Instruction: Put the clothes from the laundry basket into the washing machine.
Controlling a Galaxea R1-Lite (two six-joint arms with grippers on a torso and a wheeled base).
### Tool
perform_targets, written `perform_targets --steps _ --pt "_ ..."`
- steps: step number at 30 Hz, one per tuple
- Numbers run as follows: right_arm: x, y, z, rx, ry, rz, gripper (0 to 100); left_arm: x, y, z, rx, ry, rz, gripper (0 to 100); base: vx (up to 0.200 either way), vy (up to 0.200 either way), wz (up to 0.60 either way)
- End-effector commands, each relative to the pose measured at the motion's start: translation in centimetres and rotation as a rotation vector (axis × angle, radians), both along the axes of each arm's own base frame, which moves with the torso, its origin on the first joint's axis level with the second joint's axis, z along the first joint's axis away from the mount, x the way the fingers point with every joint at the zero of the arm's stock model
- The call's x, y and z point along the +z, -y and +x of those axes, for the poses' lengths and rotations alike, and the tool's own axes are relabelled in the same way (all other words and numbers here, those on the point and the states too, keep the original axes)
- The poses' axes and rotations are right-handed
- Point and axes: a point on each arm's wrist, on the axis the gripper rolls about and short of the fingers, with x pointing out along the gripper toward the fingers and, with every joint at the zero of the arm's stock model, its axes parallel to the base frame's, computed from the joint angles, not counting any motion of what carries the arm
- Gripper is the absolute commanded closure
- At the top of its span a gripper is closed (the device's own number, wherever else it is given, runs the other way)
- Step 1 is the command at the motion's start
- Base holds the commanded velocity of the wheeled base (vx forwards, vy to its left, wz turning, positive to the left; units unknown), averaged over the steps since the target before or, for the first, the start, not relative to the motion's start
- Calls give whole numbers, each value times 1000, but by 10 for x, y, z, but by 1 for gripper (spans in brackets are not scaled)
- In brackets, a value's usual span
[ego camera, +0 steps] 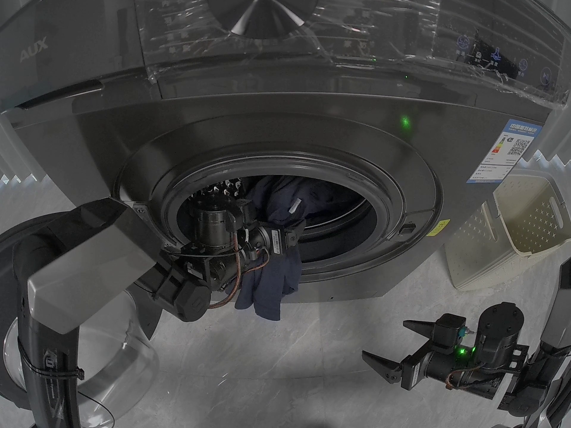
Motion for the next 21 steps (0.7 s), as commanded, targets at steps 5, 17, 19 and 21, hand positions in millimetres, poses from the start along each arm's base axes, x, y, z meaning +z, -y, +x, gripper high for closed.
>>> perform_targets --steps 5,17,19,21 --pt "-2 -1 -1 6 -8 -7 0 -15 7 4 -11 -24 26 100 0 0 0" --pt "1 -4 4 8 9 9 0 19 23 33 40 90 -113 100 0 0 0" --pt "1 -4 4 8 9 9 0 30 24 41 64 130 -167 100 0 0 0" --pt "1 -4 4 8 9 9 0 38 23 46 74 161 -197 100 0 0 0"
